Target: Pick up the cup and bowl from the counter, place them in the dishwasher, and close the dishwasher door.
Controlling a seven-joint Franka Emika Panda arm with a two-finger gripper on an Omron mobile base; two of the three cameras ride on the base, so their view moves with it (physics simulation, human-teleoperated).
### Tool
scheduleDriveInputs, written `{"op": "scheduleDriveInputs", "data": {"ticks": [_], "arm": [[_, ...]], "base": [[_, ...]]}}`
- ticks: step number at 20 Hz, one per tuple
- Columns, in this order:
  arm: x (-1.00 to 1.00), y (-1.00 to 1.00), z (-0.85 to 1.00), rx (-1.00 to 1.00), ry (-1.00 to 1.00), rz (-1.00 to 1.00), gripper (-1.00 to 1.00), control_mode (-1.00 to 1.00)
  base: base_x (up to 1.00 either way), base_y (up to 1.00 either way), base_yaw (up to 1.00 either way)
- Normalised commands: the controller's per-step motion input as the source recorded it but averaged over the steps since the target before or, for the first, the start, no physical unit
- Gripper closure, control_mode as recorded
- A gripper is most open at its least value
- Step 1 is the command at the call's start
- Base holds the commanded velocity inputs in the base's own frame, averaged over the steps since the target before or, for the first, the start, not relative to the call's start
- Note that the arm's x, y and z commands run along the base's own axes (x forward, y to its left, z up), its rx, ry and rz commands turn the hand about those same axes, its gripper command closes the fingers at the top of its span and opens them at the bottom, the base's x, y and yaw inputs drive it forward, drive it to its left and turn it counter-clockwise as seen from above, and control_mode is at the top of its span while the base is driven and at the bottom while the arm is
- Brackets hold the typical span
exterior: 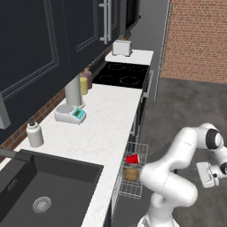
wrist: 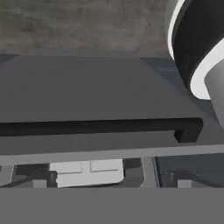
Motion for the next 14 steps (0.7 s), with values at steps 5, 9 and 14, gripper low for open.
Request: {"op": "scheduleDriveInputs", "data": {"ticks": [5, 9, 14], "arm": [[0.06, -0.02, -0.92, 0.23, -0.01, 0.00, -1.00, -1.00], [0.24, 0.12, -0.77, 0.24, -0.02, 0.00, -1.00, -1.00], [0.40, 0.31, -0.54, 0.23, -0.06, 0.00, -1.00, -1.00]], "base": [[0.00, 0.00, 0.00], [0.00, 0.00, 0.00], [0.00, 0.00, 0.00]]}}
